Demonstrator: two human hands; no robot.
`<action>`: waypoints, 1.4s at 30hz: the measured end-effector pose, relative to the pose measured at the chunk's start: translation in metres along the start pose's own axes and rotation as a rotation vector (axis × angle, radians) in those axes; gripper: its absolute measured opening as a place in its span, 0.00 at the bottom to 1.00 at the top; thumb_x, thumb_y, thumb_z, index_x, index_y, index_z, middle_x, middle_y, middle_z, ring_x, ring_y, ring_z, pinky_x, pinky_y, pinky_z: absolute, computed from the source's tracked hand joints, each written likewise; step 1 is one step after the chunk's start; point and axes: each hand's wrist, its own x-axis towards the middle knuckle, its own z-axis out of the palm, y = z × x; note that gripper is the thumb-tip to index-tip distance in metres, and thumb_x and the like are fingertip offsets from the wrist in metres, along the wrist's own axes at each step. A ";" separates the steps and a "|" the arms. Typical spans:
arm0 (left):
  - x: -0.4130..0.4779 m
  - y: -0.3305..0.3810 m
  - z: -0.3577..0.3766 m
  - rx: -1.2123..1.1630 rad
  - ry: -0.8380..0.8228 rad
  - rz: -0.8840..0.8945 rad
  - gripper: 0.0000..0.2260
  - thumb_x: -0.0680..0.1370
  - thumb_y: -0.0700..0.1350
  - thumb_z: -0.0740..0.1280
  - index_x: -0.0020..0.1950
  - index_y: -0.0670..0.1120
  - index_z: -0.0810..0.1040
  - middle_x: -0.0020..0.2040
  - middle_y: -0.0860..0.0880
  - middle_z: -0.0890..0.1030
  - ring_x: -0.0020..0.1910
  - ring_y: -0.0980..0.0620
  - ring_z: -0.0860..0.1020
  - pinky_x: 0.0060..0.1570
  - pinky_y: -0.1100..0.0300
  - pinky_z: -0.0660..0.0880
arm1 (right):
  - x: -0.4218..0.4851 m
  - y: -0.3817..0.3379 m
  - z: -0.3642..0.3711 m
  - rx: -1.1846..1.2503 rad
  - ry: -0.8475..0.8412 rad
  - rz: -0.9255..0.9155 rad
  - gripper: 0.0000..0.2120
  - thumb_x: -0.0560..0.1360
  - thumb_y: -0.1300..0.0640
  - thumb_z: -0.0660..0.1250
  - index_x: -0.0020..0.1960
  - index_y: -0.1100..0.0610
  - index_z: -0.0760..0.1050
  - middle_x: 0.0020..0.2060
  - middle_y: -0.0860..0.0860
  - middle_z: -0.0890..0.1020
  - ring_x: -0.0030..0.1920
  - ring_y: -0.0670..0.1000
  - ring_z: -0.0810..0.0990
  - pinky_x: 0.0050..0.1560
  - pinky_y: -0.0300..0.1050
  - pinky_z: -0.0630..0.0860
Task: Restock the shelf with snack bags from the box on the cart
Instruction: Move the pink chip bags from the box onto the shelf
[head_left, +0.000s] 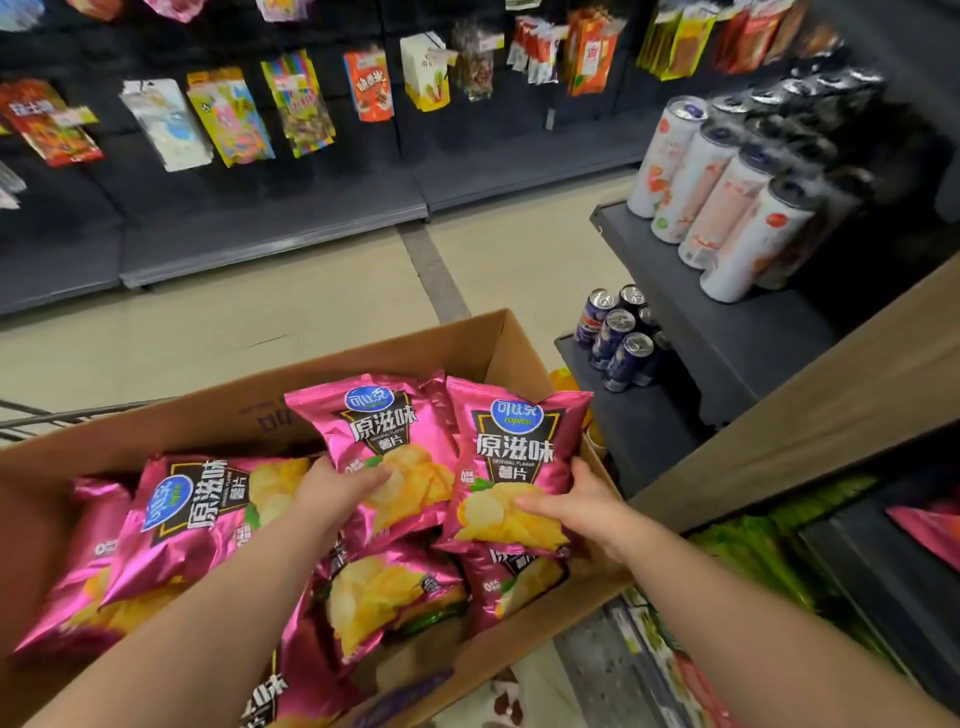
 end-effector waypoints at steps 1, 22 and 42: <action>0.001 -0.002 0.000 -0.003 -0.014 0.003 0.21 0.71 0.40 0.74 0.61 0.36 0.73 0.55 0.35 0.80 0.35 0.45 0.76 0.32 0.59 0.75 | -0.001 0.002 0.002 0.017 0.006 0.005 0.44 0.64 0.47 0.77 0.73 0.54 0.60 0.67 0.51 0.73 0.66 0.53 0.72 0.66 0.48 0.69; -0.042 -0.001 -0.034 -0.128 -0.139 0.296 0.18 0.75 0.39 0.69 0.63 0.43 0.71 0.45 0.48 0.79 0.38 0.50 0.77 0.39 0.56 0.75 | -0.082 -0.019 0.016 0.153 0.251 -0.134 0.40 0.63 0.51 0.78 0.69 0.55 0.61 0.62 0.52 0.75 0.59 0.51 0.75 0.63 0.47 0.73; -0.180 0.079 0.005 -0.191 -0.738 0.646 0.13 0.73 0.37 0.70 0.55 0.50 0.78 0.40 0.39 0.81 0.23 0.50 0.76 0.28 0.60 0.75 | -0.314 0.013 -0.095 0.441 0.933 -0.294 0.34 0.67 0.51 0.76 0.67 0.53 0.64 0.58 0.50 0.76 0.55 0.49 0.76 0.52 0.42 0.73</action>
